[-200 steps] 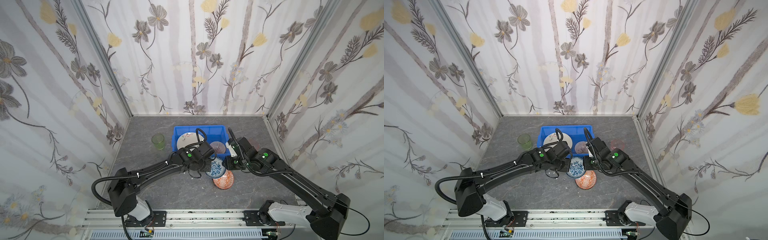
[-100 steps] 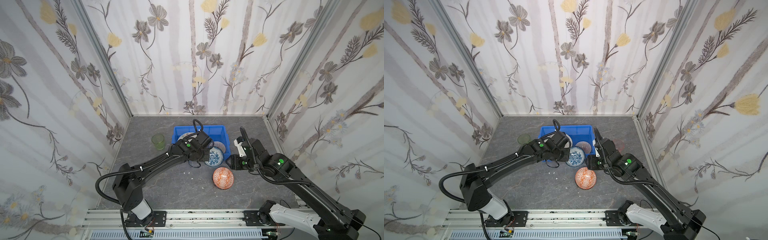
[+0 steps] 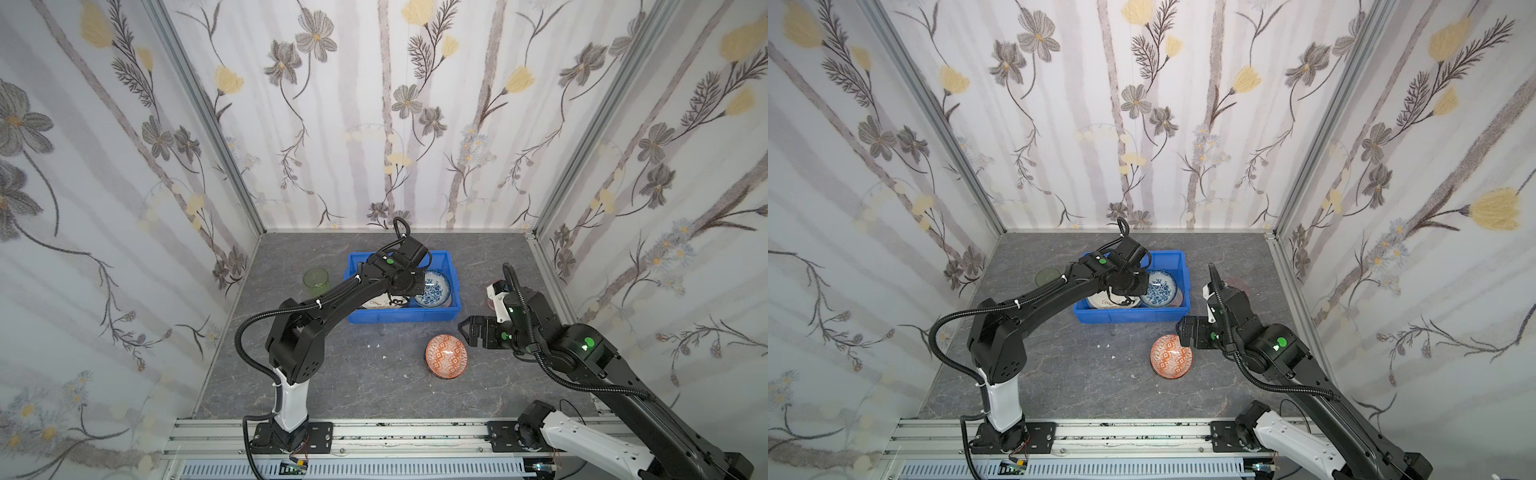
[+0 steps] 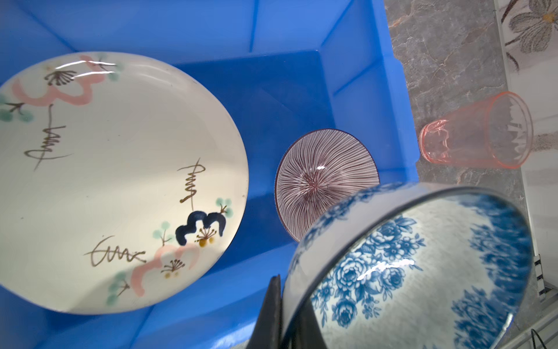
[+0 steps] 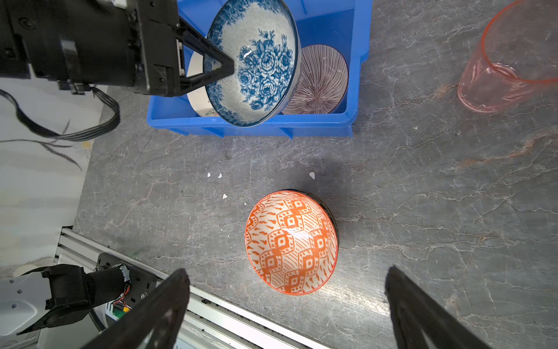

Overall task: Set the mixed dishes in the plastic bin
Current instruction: 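Carry the blue floral bowl into the bin with the left gripper while the right withdraws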

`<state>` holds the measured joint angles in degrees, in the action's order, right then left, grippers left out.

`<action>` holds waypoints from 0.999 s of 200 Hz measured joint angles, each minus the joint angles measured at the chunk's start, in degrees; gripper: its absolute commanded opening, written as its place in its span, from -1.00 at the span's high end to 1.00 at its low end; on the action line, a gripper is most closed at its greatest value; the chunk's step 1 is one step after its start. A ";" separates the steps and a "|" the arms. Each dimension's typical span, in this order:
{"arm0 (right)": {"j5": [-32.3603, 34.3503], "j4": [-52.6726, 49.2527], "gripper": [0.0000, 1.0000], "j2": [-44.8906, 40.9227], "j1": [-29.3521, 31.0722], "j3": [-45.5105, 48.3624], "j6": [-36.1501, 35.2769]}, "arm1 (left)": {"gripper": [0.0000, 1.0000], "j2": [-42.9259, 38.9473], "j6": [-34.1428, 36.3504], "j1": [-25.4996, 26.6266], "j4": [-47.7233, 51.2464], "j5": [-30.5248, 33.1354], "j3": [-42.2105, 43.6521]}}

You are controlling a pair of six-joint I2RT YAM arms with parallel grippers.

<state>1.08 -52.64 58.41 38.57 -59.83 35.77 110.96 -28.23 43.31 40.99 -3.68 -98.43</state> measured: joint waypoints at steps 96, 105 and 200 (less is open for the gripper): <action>-0.55 -0.92 -0.99 -1.14 -3.17 3.26 -0.37 | 1.00 9.46 1.33 -0.94 -0.35 -2.38 -6.69; -0.59 -0.92 -0.99 -1.20 -3.37 3.39 -0.55 | 1.00 10.16 1.38 -1.01 -0.48 -2.12 -6.99; -0.96 -0.61 -0.99 -1.42 -4.52 6.29 -1.33 | 1.00 14.43 1.44 -1.11 -0.28 -1.88 -9.57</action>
<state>0.12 -53.25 56.99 34.04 -53.54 34.44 125.38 -26.79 42.19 40.71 -5.56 -108.01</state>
